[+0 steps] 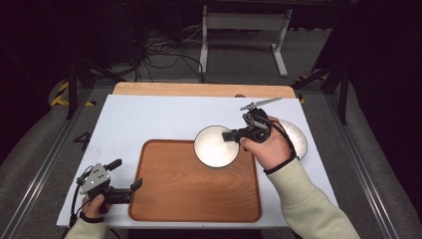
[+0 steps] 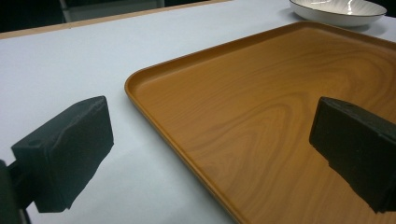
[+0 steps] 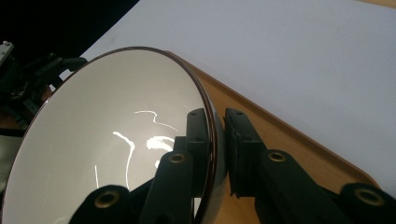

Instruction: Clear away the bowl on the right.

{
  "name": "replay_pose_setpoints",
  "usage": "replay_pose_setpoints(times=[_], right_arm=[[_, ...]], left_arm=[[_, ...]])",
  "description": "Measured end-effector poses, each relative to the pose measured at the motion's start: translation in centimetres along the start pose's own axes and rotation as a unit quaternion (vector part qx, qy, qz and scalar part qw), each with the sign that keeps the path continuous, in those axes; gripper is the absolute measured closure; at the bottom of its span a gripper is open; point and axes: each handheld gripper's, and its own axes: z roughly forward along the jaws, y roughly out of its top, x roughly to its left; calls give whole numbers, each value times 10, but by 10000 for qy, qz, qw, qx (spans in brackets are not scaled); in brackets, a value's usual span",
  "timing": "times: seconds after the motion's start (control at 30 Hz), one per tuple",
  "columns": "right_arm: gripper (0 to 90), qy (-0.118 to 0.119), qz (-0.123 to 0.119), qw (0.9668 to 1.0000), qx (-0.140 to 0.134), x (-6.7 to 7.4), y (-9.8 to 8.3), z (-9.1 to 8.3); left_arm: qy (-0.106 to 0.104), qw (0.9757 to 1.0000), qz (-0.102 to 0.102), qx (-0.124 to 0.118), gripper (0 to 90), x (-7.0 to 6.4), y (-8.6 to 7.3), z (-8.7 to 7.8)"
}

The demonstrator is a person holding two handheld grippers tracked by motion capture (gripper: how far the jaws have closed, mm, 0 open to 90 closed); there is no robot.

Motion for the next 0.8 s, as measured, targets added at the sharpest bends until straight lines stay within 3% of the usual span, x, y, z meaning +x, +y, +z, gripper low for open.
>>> replay_pose_setpoints(times=[0.3, 0.8], right_arm=[[806, 237, -21, 9997, 46, 11, 0, 12], [806, 434, -95, 9989, 121, 23, 0, 34]], left_arm=[[1, 10000, -5, 2, 4, 0, 0, 0], [-3, 10000, -12, 4, 4, 0, 0, 0]])
